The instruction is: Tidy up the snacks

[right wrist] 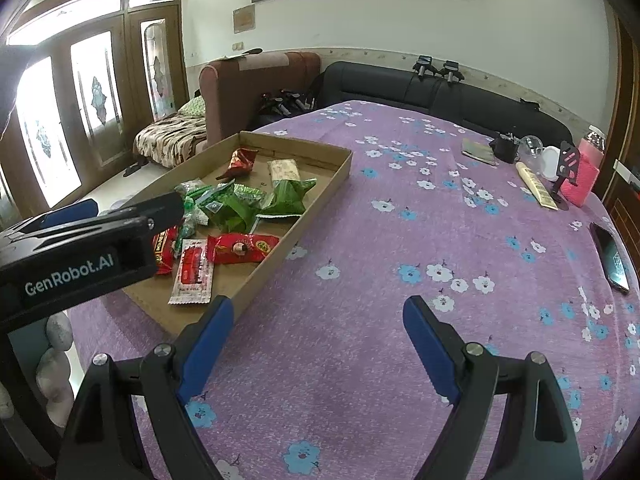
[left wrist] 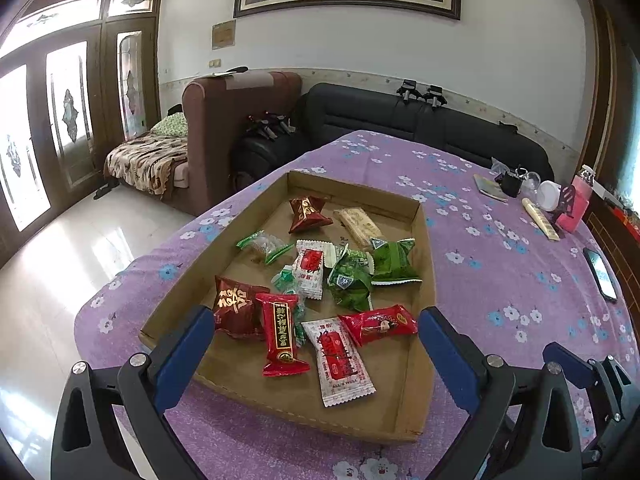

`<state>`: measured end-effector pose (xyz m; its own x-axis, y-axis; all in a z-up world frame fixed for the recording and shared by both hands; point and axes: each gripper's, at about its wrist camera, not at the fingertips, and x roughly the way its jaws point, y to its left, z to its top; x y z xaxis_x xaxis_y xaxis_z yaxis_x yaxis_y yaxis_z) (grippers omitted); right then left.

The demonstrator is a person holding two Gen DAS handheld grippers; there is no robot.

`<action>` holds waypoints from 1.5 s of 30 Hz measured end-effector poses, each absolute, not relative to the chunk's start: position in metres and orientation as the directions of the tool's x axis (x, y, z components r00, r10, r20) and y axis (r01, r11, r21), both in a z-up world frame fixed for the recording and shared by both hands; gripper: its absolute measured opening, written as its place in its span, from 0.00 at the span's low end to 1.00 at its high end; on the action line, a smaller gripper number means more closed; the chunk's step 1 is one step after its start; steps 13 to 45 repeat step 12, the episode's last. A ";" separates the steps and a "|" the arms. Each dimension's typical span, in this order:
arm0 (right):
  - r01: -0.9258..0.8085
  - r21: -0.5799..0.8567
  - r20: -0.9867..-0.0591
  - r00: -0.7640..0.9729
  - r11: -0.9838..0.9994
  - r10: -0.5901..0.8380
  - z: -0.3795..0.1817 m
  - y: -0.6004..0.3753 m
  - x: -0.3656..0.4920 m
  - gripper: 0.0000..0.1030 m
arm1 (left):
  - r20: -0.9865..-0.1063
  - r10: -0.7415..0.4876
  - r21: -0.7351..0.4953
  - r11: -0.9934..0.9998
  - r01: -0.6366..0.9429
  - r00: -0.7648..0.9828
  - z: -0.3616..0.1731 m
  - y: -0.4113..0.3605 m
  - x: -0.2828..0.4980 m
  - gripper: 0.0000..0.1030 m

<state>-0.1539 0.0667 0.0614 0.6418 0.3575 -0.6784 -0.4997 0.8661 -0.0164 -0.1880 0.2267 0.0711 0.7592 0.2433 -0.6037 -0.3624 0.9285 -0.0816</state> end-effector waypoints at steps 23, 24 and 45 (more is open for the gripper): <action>-0.502 -0.009 -0.688 0.631 0.865 0.359 0.057 0.068 -0.151 0.84 | -0.615 0.253 -0.050 0.933 -0.357 0.747 0.070 0.222 -0.183 1.00; -0.502 -0.009 -0.688 0.631 0.865 0.359 0.057 0.068 -0.151 0.84 | -0.615 0.253 -0.050 0.933 -0.357 0.747 0.070 0.222 -0.183 1.00; -0.502 -0.009 -0.688 0.631 0.865 0.359 0.057 0.068 -0.151 0.84 | -0.615 0.253 -0.050 0.933 -0.357 0.747 0.070 0.222 -0.183 1.00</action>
